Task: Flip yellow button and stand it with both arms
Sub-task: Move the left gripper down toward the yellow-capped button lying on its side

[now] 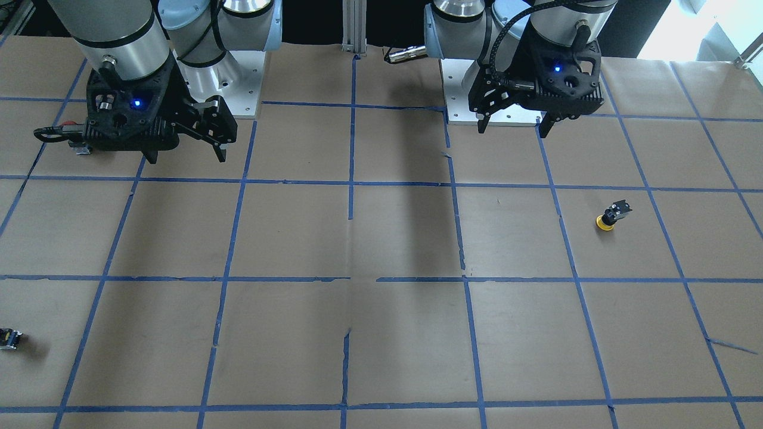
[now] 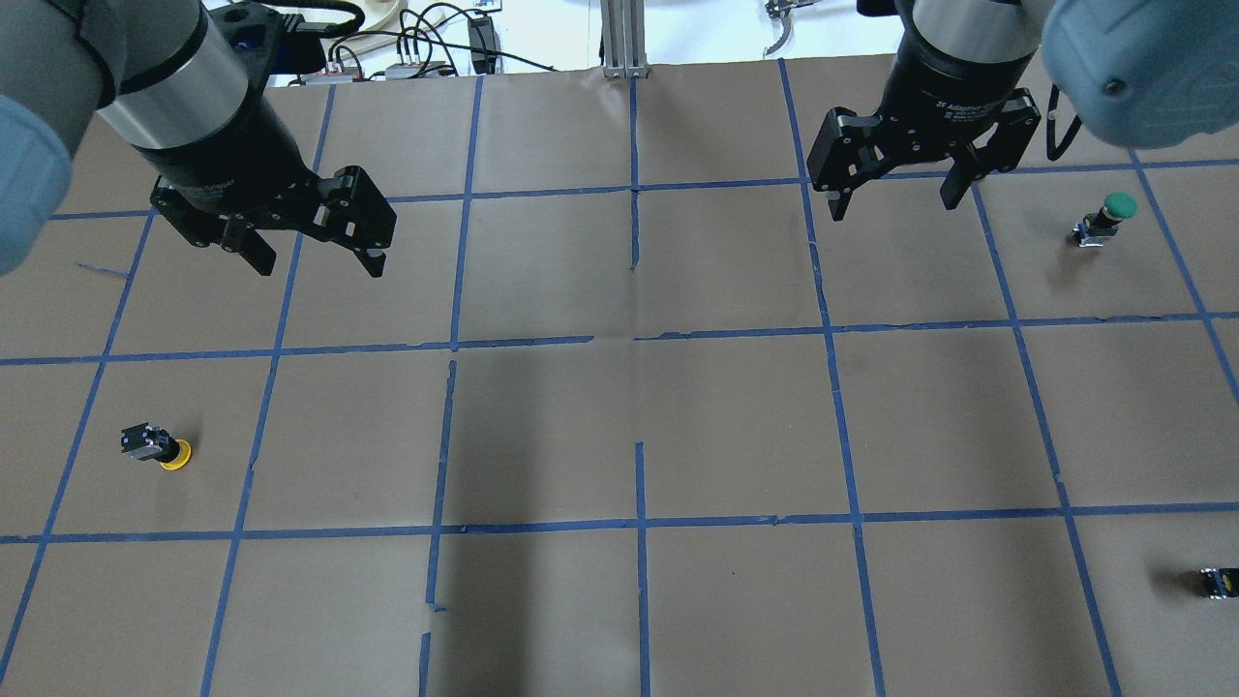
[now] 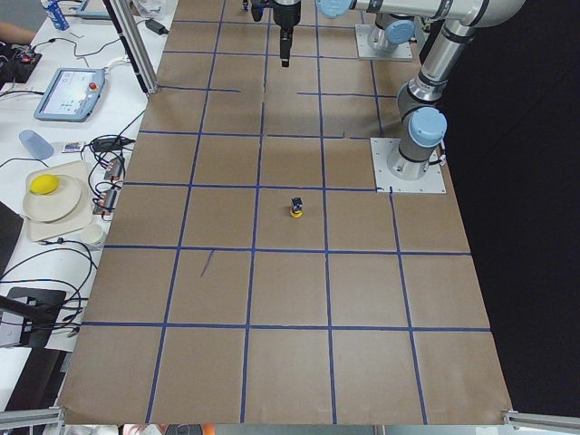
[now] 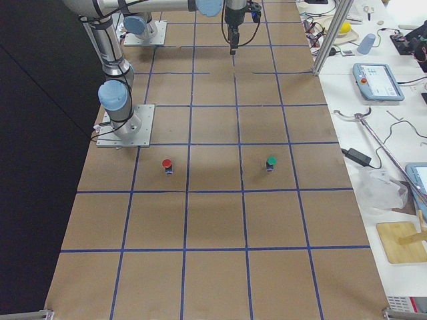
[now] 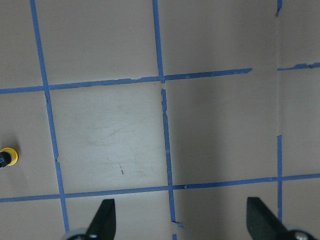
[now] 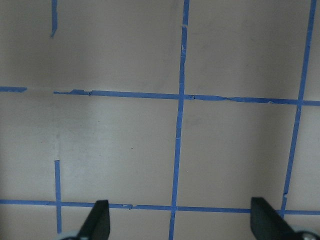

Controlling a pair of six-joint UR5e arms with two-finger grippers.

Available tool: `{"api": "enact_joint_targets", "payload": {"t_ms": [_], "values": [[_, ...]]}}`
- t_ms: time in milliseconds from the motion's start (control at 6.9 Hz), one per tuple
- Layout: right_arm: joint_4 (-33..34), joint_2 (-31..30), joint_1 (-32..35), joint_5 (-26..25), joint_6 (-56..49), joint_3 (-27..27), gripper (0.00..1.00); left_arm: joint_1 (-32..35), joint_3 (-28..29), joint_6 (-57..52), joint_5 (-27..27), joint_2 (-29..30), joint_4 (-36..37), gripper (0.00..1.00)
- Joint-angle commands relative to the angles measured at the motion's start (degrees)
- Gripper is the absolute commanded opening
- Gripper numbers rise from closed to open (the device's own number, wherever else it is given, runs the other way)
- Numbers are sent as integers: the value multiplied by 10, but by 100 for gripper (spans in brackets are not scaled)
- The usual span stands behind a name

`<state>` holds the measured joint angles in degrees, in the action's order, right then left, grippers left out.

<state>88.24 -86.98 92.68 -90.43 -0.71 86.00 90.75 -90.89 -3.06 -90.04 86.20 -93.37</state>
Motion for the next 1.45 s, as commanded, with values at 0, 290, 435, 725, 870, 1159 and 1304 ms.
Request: {"api": "enact_joint_targets", "payload": {"t_ms": [0, 290, 435, 725, 870, 1159, 1304], "values": [[-3, 0, -3, -4, -1, -1, 100, -1, -2, 0, 0, 3, 0, 99], [-3, 0, -2, -5, -2, -1, 100, -40, -18, -38, 1, 11, 4, 99], [-3, 0, -2, -4, -2, -1, 100, -100, -25, -90, 3, 21, 4, 99], [-2, 0, -2, -1, -1, 0, 100, -193, -49, -153, 5, 63, 39, 99], [-2, 0, 0, 0, -1, 0, 100, -229, -48, -160, 2, 97, 56, 99], [-1, 1, 0, 1, 0, 1, 100, -302, -64, -216, 2, 141, 70, 99], [-2, 1, 0, -1, 0, 1, 100, -336, -90, -231, 1, 164, 123, 99]]}}
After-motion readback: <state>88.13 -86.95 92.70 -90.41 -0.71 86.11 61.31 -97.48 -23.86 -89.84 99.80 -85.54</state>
